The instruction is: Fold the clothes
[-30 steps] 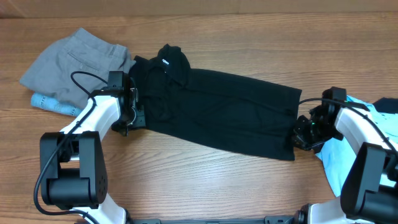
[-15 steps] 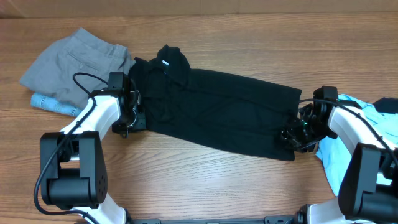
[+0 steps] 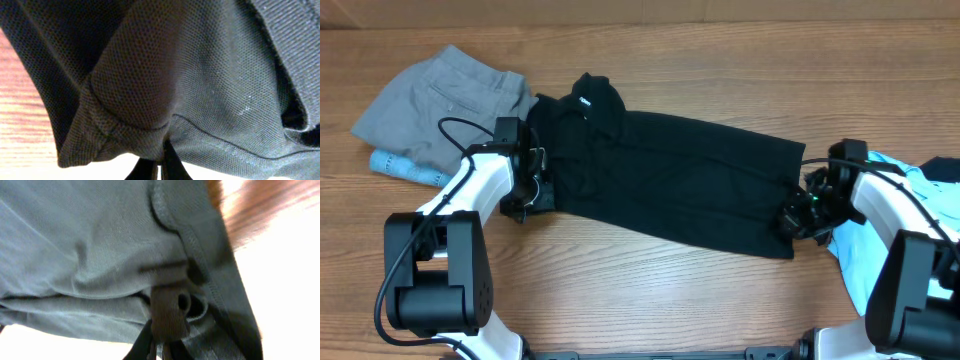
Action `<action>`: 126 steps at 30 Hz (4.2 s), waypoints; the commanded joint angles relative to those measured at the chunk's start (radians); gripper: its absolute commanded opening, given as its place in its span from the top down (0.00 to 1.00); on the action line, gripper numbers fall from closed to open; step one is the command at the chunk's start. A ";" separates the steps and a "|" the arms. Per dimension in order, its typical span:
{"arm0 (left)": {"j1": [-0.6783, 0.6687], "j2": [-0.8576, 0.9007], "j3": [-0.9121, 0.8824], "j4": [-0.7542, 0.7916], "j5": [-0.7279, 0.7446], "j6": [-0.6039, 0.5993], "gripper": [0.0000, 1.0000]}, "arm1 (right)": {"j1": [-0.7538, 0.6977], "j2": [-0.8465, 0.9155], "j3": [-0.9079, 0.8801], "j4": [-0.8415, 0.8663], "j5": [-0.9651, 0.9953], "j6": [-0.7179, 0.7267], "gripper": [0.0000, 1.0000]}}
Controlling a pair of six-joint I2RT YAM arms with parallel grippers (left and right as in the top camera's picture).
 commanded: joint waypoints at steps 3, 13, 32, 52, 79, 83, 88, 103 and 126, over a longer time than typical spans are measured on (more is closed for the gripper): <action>0.030 0.010 -0.014 -0.074 -0.045 0.018 0.96 | -0.069 -0.077 0.113 -0.151 0.041 0.015 0.96; 0.080 0.010 -0.014 -0.115 -0.070 0.014 0.96 | -0.096 -0.088 0.187 -0.308 0.093 0.024 0.96; 0.008 0.010 0.120 -0.086 0.305 0.044 0.56 | -0.095 -0.088 0.187 -0.069 0.075 0.062 0.96; -0.013 -0.005 0.177 -0.251 0.069 0.014 0.59 | -0.095 -0.088 0.187 -0.085 0.076 0.059 0.95; -0.251 0.068 0.130 0.045 0.177 0.060 0.51 | -0.095 -0.088 0.187 -0.088 0.076 0.059 0.95; -0.250 0.084 0.130 0.056 0.222 0.059 0.70 | -0.095 -0.088 0.187 -0.089 0.076 0.059 0.95; -0.250 0.084 0.130 0.050 0.228 0.059 0.93 | -0.095 -0.088 0.187 -0.089 0.076 0.059 0.95; -0.250 0.060 0.340 -0.047 0.238 0.048 0.92 | -0.095 -0.088 0.187 -0.093 0.087 0.059 0.95; -0.236 0.058 0.214 -0.068 0.222 -0.010 0.96 | -0.095 -0.088 0.187 -0.093 0.087 0.059 0.95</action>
